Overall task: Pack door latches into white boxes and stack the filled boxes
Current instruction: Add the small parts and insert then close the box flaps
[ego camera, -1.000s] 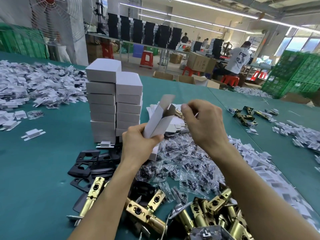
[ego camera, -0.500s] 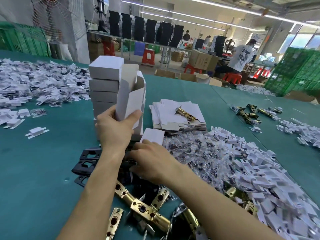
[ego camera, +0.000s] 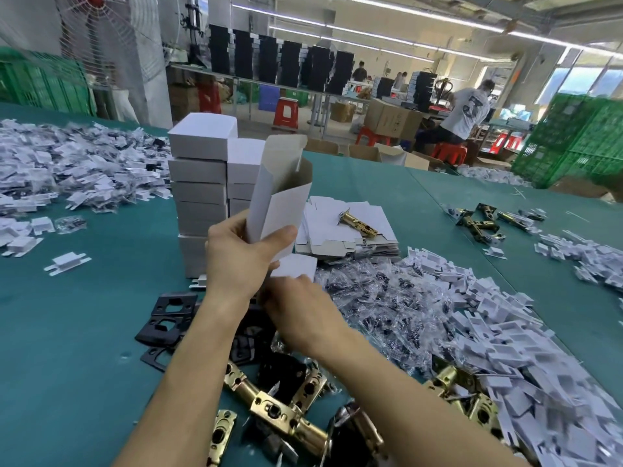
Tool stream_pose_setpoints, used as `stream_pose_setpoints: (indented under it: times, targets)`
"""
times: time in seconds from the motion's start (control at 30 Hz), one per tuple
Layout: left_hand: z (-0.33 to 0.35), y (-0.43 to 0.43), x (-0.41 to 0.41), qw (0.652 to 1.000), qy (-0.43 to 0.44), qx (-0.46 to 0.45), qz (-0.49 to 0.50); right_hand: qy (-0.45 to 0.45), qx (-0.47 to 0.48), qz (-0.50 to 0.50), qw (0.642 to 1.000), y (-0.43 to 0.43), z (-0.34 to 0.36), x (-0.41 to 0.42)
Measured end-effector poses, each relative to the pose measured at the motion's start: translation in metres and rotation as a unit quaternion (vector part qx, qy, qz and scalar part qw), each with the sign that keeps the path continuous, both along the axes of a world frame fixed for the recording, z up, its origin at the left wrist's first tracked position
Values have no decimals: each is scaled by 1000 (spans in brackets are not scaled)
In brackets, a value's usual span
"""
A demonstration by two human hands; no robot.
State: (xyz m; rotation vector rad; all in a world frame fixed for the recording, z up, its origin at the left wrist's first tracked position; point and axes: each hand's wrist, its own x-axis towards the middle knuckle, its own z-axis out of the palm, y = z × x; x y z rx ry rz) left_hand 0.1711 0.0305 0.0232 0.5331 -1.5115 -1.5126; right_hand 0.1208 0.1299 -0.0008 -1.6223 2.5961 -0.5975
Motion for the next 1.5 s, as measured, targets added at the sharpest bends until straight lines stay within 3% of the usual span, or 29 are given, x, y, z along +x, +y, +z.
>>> stream_pose_setpoints:
  times: [0.07, 0.2, 0.37, 0.53, 0.63, 0.77, 0.93, 1.07, 1.13, 1.23, 1.37, 1.5]
  targets:
    - [2, 2, 0, 1000, 9, -12, -6, -78, -27, -22, 996, 10, 13, -12]
    - [3, 7, -2, 1000, 17, -21, -8, -39, 88, 24, 995, 28, 14, -20]
    - [2, 8, -2, 1000, 13, -22, -3, -36, 114, 127, 985, 25, 1, -3]
    - [-1, 8, -3, 1000, -1, -18, -2, 92, 136, 124, 979, 16, -11, 7]
    - [-1, 8, -2, 1000, -7, -24, 0, 124, 135, 125, 975, 10, -14, 13]
    - [-1, 7, -2, 1000, -9, -15, -4, 40, 133, 84, 987, 6, -11, 7]
    - [0, 5, -1, 1000, 7, -8, -3, -109, 23, 7, 994, 23, 10, -17]
    - [-1, 7, 1, 998, 23, -32, -41, -191, -109, -81, 972, 57, 39, -49]
    - [-3, 9, -1, 996, 12, -52, -72, -174, -220, -106, 954, 73, 60, -61]
    - [-9, 13, -6, 991, -25, -81, -106, -139, -369, -55, 917, 92, 88, -64]
    - [-11, 16, -8, 990, -33, -62, -120, 30, -407, 14, 913, 99, 102, -56]
    - [-13, 14, -8, 991, -36, -58, -118, 84, -463, 25, 882, 92, 107, -50]
